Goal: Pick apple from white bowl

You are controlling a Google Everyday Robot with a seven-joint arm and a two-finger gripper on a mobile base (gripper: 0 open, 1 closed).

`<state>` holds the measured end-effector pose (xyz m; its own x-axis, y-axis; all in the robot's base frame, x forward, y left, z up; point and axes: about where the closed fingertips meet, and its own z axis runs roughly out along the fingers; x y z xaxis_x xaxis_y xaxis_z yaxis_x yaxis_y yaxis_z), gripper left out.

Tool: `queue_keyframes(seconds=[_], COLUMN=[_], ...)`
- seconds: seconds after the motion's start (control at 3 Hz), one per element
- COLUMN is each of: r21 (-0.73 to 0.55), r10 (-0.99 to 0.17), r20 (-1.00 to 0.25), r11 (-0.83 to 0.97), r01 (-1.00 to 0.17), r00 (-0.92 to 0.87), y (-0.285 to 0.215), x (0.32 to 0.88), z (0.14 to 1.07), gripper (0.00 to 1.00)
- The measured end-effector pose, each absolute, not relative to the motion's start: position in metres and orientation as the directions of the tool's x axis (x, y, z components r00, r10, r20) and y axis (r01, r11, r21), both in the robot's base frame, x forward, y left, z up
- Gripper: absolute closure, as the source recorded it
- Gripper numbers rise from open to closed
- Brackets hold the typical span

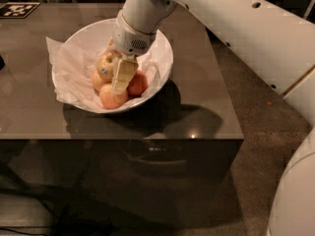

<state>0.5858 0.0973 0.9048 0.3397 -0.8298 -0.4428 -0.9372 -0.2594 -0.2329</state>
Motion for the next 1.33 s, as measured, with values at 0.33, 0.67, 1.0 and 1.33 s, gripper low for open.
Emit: queue_keyframes(seconds=[0.33, 0.67, 1.0, 1.33], r21=[-0.233, -0.225, -0.234, -0.244], r10=[-0.830, -0.821, -0.805, -0.793], r20=[-0.443, -0.455, -0.451, -0.449], r11=[-0.259, -0.268, -0.311, -0.334], r01=[-0.937, -0.937, -0.921, -0.910], r00=[0.340, 0.344, 0.386, 0.411], y=[0.097, 0.100, 0.109, 0.116], x=[0.586, 0.589, 0.592, 0.596], z=[0.905, 0.910, 0.934, 0.950], gripper=[0.88, 1.00, 1.00, 1.00])
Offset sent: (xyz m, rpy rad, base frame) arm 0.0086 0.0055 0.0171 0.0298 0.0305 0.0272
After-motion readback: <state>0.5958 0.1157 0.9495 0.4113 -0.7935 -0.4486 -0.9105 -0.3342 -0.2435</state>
